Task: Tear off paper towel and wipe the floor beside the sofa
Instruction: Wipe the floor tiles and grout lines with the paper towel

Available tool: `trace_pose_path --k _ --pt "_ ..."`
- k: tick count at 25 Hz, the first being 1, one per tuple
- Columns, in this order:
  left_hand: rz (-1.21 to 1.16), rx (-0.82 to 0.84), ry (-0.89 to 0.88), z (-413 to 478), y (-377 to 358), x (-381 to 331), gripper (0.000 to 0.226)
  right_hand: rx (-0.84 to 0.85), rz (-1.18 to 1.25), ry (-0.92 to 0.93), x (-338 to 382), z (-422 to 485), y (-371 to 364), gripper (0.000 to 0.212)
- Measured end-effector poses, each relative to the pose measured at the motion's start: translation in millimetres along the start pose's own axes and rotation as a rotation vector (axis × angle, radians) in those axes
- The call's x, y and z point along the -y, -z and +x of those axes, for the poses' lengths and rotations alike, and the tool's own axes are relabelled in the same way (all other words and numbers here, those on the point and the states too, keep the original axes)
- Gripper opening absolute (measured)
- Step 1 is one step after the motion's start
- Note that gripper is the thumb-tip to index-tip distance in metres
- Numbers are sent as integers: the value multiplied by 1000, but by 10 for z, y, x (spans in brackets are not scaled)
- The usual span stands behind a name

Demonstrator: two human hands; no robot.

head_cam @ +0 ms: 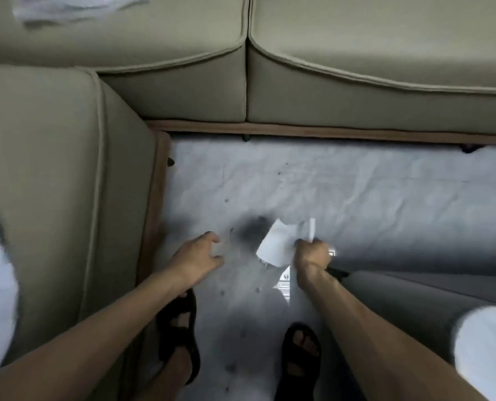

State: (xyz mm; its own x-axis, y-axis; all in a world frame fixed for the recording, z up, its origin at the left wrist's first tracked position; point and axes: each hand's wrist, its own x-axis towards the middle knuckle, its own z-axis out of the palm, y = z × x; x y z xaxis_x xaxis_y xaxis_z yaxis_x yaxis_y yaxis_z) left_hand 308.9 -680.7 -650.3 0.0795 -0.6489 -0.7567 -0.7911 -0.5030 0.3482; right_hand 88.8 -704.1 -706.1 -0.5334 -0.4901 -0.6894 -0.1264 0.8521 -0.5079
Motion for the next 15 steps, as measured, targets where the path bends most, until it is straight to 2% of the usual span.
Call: trace_pose_path --k 2,4,5,7,8,9,10,11,12,13,15 --pt "61 -27 -36 730 -202 173 50 -217 -61 250 242 730 -273 17" --pt "93 -72 -70 1335 -371 297 52 -335 -55 519 586 1387 -392 11" --pt "117 -96 -94 1604 -438 351 52 -444 -202 636 668 1679 -456 16" --pt "179 -121 -156 2062 -514 430 53 -262 -339 826 621 2057 -570 8" --pt "217 -134 -198 2299 -553 454 54 -98 -404 916 561 2191 -683 30" --pt "256 -155 -240 2518 -565 460 56 62 -611 1086 401 2385 -776 52" --pt "287 -184 -272 2725 -561 448 57 169 -794 1171 292 2511 -865 64" --pt "304 -231 -289 2910 -557 429 57 187 -871 1215 198 2684 -925 65" --pt "315 -301 -305 3086 -558 399 53 136 -824 1238 201 2812 -933 61" --pt "332 -375 -322 3235 -563 368 49 51 -733 1202 264 2984 -896 61" --pt "369 -430 -332 3404 -614 298 46 -142 -640 1068 397 3225 -732 74"
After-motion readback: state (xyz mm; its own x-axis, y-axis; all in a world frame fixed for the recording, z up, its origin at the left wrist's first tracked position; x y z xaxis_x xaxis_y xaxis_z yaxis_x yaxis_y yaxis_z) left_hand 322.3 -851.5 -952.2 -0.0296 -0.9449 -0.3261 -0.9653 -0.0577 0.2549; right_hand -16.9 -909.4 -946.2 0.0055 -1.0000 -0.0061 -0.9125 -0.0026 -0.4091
